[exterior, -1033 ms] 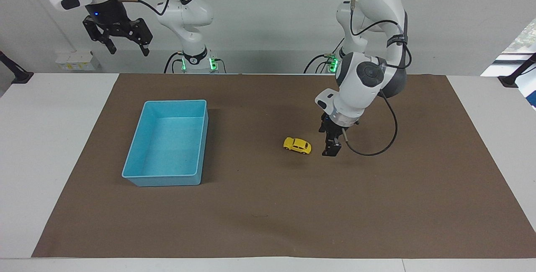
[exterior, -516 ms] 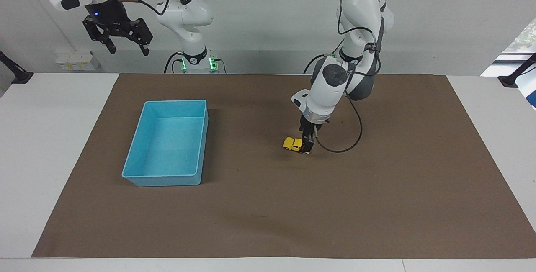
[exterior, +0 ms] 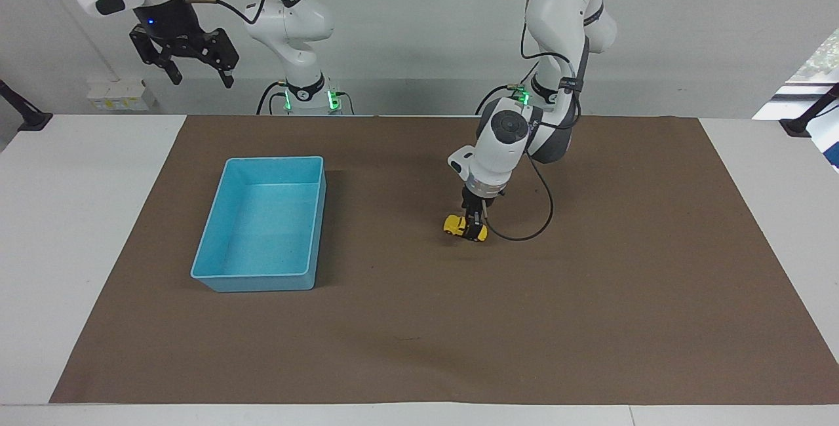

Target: Wind up and store yellow beetle car

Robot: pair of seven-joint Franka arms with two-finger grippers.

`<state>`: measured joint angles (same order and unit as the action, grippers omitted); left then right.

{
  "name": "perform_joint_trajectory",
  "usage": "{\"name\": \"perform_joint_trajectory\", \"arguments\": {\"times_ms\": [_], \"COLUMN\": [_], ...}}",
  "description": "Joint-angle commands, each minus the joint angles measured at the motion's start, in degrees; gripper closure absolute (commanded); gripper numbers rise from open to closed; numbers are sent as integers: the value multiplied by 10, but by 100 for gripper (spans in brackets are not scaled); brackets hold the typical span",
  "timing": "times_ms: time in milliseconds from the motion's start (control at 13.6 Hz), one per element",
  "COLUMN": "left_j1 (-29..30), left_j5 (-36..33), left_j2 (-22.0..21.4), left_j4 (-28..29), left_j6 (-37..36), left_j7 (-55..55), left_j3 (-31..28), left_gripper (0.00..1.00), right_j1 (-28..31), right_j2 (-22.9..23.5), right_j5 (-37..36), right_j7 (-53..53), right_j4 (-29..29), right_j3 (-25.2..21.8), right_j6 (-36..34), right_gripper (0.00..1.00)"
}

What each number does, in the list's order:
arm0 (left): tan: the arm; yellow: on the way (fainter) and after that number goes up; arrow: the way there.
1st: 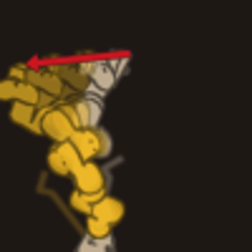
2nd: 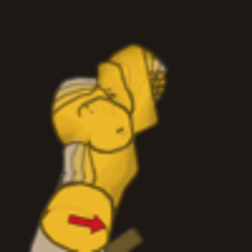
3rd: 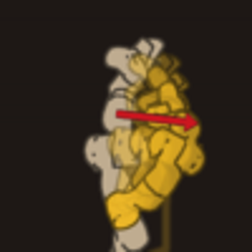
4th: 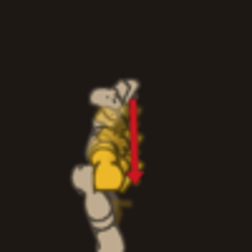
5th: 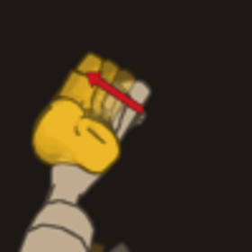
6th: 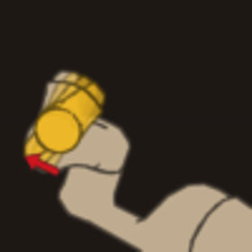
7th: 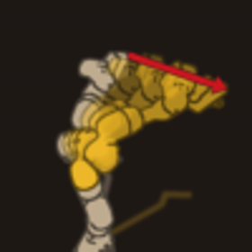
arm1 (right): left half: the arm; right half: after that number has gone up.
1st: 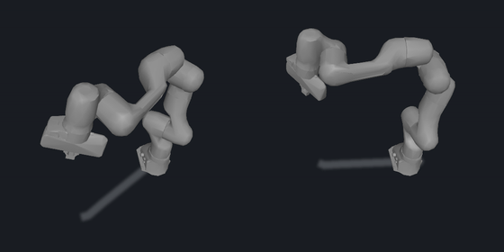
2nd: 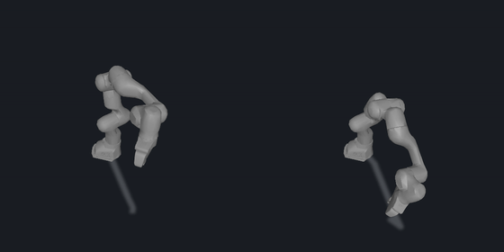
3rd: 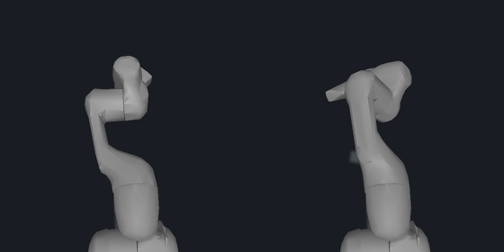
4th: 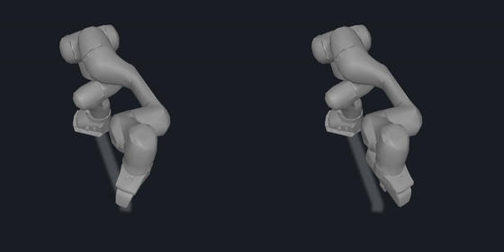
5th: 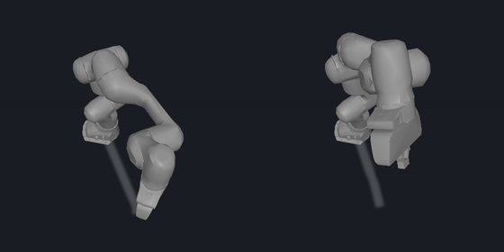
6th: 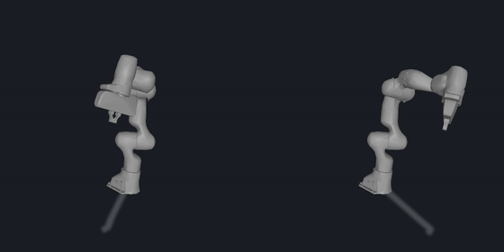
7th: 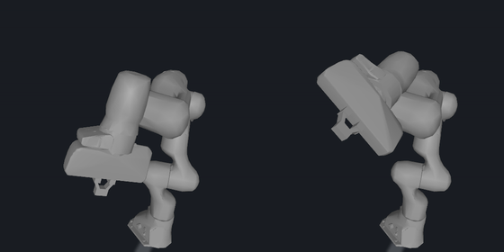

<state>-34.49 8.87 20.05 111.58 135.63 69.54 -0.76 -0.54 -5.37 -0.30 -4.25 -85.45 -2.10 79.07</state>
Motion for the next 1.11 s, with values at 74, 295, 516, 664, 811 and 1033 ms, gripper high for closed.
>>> {"name": "perform_joint_trajectory", "arguments": {"times_ms": [74,295,516,664,811,1033], "left_j1": [-24,-26,-41,-33,-9,22], "left_j5": [-51,-51,-51,-51,-51,-51], "left_j2": [-7,-25,-43,-58,-69,-69], "left_j4": [7,5,42,89,129,133], "left_j6": [13,-23,-18,38,86,84], "left_j7": [-49,-92,-154,-143,-107,-53], "left_j3": [-14,-14,-12,-12,-10,-10], "left_gripper": [100,100,100,100,100,100], "right_j1": [5,5,5,5,5,5], "right_j2": [-9,-9,-9,-9,-9,-9], "right_j5": [16,16,16,16,16,16], "right_j7": [13,13,13,13,13,13], "right_j4": [-7,-7,-7,-7,-7,-7], "right_j3": [-1,-1,-1,-1,-1,-1], "right_j6": [-1,-1,-1,-1,-1,-1], "right_gripper": [0,0,0,0,0,0]}}
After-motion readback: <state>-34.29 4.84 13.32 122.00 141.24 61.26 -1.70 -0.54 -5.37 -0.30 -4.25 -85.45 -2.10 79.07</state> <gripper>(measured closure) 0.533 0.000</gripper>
